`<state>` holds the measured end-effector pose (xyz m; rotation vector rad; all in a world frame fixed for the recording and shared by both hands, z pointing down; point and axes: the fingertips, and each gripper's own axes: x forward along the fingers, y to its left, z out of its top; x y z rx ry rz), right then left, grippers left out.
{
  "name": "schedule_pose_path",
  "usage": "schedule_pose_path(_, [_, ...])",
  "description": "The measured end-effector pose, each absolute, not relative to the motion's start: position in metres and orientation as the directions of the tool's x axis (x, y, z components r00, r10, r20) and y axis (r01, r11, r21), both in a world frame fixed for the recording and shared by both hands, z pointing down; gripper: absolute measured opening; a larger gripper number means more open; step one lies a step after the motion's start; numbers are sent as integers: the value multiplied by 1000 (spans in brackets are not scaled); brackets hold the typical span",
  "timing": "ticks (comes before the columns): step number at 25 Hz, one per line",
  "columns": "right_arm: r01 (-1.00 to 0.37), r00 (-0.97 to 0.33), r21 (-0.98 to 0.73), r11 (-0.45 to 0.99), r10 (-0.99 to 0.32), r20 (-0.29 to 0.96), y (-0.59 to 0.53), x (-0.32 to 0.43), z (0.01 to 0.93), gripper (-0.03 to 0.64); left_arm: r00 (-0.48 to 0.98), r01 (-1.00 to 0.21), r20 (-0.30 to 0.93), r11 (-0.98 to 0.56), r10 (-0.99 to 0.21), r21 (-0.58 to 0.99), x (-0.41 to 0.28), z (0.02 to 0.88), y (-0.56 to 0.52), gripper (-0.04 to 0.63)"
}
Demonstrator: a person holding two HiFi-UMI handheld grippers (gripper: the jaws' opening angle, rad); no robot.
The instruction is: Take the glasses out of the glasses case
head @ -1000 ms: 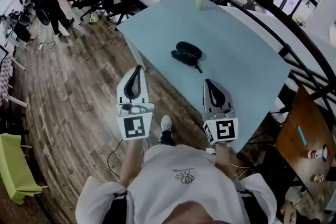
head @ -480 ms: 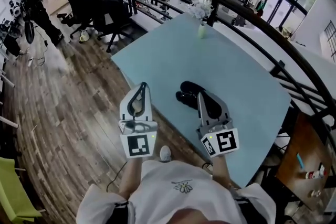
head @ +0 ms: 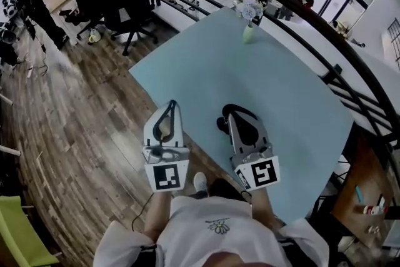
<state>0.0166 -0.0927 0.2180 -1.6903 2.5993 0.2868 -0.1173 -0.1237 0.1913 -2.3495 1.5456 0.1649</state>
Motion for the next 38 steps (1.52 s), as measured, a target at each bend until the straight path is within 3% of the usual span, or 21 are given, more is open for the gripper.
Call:
schedule_pose_path(29, [-925,-365,132,356,-929,-59,-118,66,246,9,431,-899,-229,-392,-873,-196,-76,220,-153,17])
schedule_pose_path(33, [-875,-450,194,444,-893,17,-131,79,252,26,457,-881,-216,-405,-863,-244,-72,223,-160,17])
schedule_pose_path(35, [-822,-520,225,523,-851,73,-138,81,265,70,463,-875,-203,-409,-863,-257,-72,230,-164,17])
schedule_pose_path(38, [-686,-626,274,674,-739,248,-145,79,305,135,474,-867,-187,-420,-860,-267,-70,244,-171,17])
